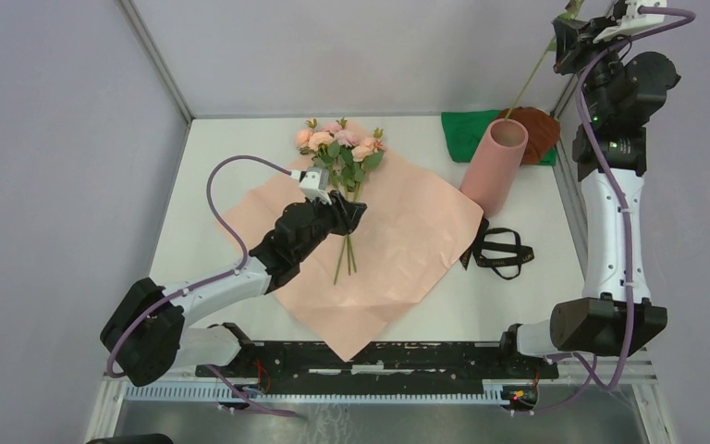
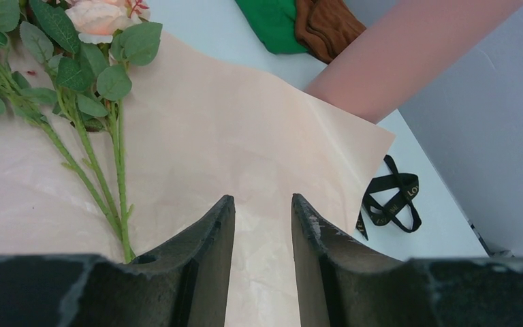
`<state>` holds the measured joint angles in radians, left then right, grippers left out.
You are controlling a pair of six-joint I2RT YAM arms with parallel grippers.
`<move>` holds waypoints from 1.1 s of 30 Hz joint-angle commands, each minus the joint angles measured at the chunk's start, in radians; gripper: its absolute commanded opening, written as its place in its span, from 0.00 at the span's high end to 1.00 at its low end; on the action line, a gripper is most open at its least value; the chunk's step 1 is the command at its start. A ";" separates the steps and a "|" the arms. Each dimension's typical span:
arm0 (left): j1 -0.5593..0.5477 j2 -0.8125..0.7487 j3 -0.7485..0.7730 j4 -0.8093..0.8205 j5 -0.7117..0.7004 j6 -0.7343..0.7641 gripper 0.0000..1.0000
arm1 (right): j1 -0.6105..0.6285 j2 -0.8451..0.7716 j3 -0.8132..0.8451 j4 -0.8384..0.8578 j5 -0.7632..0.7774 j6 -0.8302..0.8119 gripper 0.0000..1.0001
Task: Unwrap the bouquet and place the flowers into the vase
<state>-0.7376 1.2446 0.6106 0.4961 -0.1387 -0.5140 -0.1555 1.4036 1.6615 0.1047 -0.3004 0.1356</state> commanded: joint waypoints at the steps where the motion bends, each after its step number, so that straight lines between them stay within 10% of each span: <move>1: -0.003 -0.006 0.033 0.040 -0.038 0.035 0.57 | -0.024 -0.013 -0.037 0.086 -0.068 0.074 1.00; 19: -0.003 0.018 0.026 0.051 -0.020 0.011 0.58 | -0.026 -0.124 -0.554 0.224 -0.111 0.068 0.99; 22: -0.003 0.029 0.028 0.054 -0.011 0.006 0.58 | -0.018 -0.113 -0.561 0.223 -0.118 0.069 0.79; 26: -0.003 0.028 0.026 0.055 -0.017 0.009 0.58 | -0.016 -0.110 -0.553 0.212 -0.112 0.069 0.25; 33: -0.003 0.071 0.102 -0.091 -0.161 -0.018 0.58 | -0.006 -0.182 -0.570 0.220 -0.105 0.089 0.12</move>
<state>-0.7376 1.2854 0.6266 0.4820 -0.1837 -0.5148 -0.1707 1.2980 1.0866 0.2752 -0.4068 0.2062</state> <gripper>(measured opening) 0.419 0.874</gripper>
